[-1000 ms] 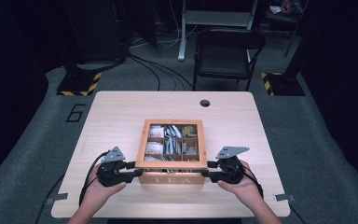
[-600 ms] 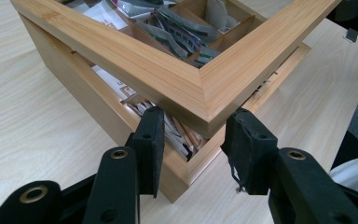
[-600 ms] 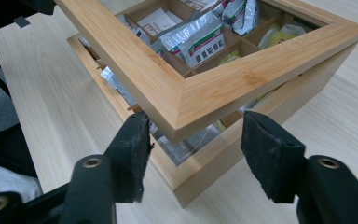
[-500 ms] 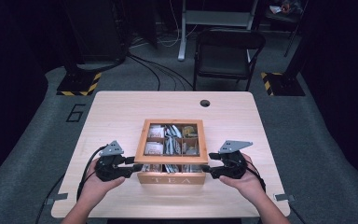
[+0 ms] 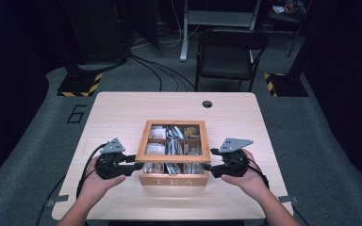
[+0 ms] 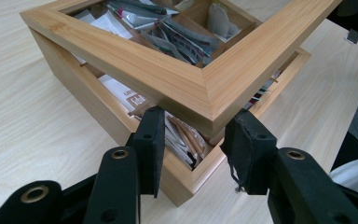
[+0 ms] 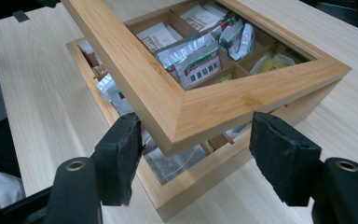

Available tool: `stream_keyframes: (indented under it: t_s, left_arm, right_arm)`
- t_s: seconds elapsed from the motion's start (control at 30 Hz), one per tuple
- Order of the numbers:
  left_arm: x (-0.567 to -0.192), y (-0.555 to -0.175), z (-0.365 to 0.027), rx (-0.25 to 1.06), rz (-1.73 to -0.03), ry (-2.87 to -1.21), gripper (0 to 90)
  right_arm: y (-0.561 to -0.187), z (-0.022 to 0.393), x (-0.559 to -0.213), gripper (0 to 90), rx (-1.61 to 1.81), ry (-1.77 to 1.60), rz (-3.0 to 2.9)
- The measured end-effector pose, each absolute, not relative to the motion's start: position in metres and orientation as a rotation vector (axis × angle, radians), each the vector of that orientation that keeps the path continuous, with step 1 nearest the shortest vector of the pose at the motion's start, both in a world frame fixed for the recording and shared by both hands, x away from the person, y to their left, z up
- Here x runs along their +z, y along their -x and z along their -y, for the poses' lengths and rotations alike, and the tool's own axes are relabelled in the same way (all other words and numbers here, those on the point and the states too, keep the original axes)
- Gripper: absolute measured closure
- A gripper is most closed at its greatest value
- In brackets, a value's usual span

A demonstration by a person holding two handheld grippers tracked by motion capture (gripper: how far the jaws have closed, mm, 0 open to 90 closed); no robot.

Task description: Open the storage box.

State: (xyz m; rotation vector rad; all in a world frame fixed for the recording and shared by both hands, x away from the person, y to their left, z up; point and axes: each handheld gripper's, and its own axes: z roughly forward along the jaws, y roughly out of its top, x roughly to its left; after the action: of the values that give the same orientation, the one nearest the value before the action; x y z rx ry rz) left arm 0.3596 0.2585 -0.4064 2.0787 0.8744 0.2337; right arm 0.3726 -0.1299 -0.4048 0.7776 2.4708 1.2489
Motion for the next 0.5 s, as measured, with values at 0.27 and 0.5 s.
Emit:
stream_keyframes:
  t_s: [0.27, 0.5]
  left_arm:
    - [-0.402, -0.363, -0.259, 0.253, -0.865, -2.08, 58.8]
    - [-0.398, -0.366, -0.26, 0.262, -0.854, -2.078, 56.7]
  right_arm:
    - [-0.376, 0.126, -0.4, 32.0, 1.242, -0.756, -2.463]
    - [-0.379, 0.124, -0.392, 32.8, 1.213, -0.746, -2.475]
